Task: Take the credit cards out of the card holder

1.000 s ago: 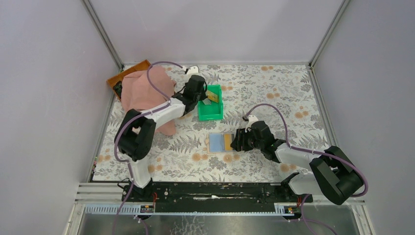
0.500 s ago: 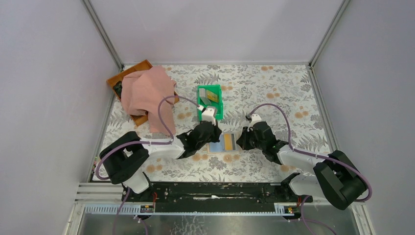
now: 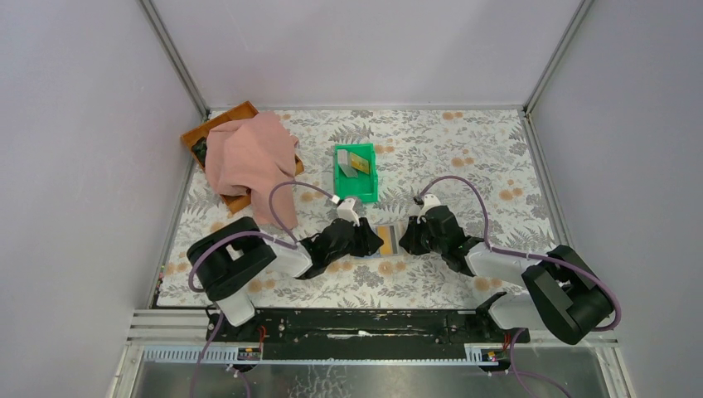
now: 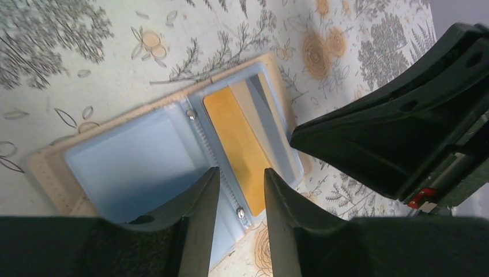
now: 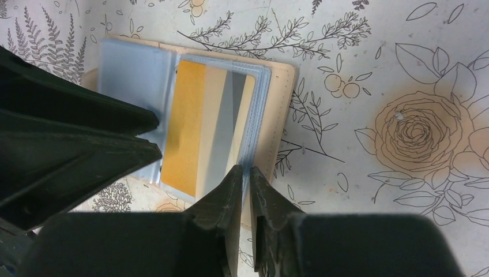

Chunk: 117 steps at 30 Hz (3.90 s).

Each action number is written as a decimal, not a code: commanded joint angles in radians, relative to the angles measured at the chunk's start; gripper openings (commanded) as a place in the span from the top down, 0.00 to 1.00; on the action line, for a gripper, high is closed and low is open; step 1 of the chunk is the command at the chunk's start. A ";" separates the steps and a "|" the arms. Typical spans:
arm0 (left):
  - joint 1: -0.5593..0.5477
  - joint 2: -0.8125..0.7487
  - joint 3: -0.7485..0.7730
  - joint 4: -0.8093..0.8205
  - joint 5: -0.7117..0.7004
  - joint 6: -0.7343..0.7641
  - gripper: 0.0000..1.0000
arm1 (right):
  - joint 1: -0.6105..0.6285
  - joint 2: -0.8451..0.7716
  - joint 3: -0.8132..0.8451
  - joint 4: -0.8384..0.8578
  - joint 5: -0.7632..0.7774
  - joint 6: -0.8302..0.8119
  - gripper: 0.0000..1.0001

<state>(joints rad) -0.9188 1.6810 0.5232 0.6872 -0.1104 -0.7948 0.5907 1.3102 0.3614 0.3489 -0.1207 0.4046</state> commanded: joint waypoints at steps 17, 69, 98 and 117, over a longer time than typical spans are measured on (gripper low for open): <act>0.001 0.157 -0.037 0.300 0.126 -0.144 0.63 | -0.002 -0.020 -0.006 0.017 -0.017 0.001 0.84; 0.126 -0.017 -0.302 0.425 0.230 -0.113 1.00 | -0.003 -0.003 0.008 0.004 -0.009 -0.003 0.84; 0.140 -0.328 -0.124 0.137 1.005 0.276 1.00 | -0.003 -0.568 0.170 -0.283 -0.464 -0.074 0.41; 0.212 -0.340 -0.028 0.022 1.058 0.341 1.00 | -0.002 -0.527 0.155 -0.253 -0.559 -0.053 0.58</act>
<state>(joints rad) -0.7307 1.3678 0.4660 0.7227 0.9157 -0.4797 0.5835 0.7830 0.4870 0.0570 -0.6495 0.3492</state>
